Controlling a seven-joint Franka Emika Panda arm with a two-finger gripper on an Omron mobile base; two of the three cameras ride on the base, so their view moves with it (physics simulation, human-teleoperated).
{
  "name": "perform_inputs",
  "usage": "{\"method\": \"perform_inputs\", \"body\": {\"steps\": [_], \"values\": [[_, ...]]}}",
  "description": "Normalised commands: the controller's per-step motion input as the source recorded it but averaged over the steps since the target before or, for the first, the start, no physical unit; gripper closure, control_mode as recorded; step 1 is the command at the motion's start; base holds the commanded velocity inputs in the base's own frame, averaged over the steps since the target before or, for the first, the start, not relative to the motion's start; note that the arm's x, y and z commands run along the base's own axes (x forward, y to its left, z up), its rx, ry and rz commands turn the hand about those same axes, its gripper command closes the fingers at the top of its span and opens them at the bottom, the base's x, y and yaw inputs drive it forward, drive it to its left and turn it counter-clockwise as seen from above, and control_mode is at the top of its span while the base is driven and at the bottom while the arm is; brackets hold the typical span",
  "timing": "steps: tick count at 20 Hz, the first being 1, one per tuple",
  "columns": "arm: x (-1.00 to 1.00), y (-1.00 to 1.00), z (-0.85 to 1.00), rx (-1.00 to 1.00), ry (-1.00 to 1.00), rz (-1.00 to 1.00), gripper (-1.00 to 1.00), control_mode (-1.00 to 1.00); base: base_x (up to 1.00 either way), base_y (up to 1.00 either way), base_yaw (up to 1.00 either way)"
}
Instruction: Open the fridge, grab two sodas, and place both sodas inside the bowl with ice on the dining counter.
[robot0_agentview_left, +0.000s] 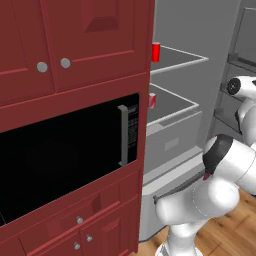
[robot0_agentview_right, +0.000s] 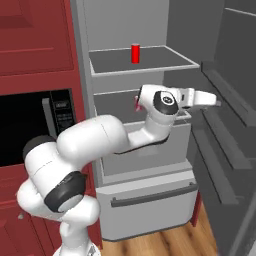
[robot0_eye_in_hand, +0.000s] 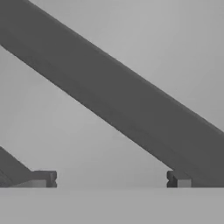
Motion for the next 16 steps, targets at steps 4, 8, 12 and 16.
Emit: {"method": "perform_inputs", "body": {"steps": [4,8,12,16], "values": [[-0.69,0.21,0.13,0.01,-0.13,0.00,-1.00,-1.00,0.00,0.00,0.00],[-0.64,0.76,0.00,0.00,-0.07,0.00,-1.00,-1.00,0.00,0.00,0.00],[-0.53,0.70,0.02,0.00,-0.02,0.02,-1.00,-1.00,0.00,0.00,0.00],[-0.59,0.33,0.24,0.07,0.00,0.08,-1.00,-1.00,0.00,0.00,0.00]]}}
